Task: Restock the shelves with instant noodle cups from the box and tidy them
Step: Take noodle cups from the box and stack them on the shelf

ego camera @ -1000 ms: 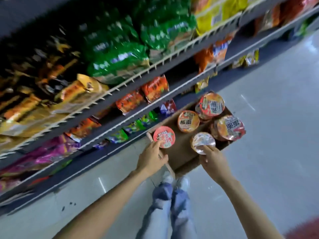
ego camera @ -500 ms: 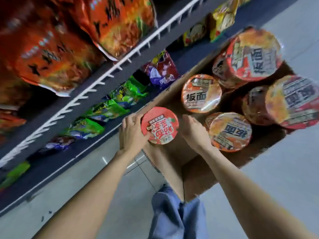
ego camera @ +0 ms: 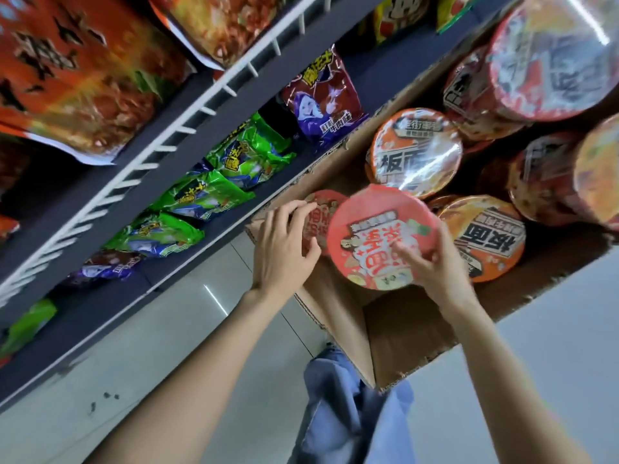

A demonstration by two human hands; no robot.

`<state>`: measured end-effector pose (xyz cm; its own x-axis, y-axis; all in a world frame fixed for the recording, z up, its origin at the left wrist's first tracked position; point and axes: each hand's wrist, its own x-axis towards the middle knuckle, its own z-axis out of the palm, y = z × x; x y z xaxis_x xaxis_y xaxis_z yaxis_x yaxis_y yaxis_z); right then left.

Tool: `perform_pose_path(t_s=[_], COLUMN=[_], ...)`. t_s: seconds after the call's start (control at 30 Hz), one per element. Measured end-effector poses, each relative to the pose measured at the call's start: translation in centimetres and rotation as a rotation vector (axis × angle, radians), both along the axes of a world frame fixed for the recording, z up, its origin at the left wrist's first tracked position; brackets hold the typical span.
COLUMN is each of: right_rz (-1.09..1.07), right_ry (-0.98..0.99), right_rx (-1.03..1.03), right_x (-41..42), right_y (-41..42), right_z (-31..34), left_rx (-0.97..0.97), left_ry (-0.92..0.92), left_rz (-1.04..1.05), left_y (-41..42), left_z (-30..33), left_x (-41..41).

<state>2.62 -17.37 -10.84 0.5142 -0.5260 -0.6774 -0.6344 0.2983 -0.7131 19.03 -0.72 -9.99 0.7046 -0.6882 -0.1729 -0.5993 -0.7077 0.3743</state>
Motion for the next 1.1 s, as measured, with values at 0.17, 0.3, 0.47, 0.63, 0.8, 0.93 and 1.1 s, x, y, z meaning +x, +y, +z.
perform_pose_path(t_s=[0.17, 0.3, 0.47, 0.63, 0.8, 0.93, 1.1], right_rz=[-0.417, -0.418, -0.495, -0.421, -0.406, -0.514, -0.547], right_ry=[-0.093, -0.058, -0.147, -0.204, -0.280, -0.358, -0.339], right_rx=[0.023, -0.096, -0.070, -0.009, 0.185, 0.194, 0.149], right_x=[-4.4, -3.2, -2.2, -3.2, -3.0, -2.3, -3.4], right_y=[-3.8, -5.8, -6.4, -6.8, -6.6, -6.3, -6.2], right_z=[3.9, 1.6, -1.6, -2.9, -3.0, -2.4, -0.2], left_rx=[0.265, 0.553, 0.802, 0.877, 0.935, 0.897, 0.774], left_ry=[0.198, 0.155, 0.088, -0.099, -0.153, -0.107, -0.028], left_rz=[-0.121, -0.267, -0.479, -0.749, -0.904, -0.913, -0.781], left_y=[-3.2, -5.3, -6.3, -6.7, -9.7, -10.9, -9.1], left_z=[-2.7, -7.1, -12.4, -15.6, -14.6, -13.2, -10.2], left_x=[-1.1, -1.7, -1.8, 0.7, 1.2, 0.6, 1.1])
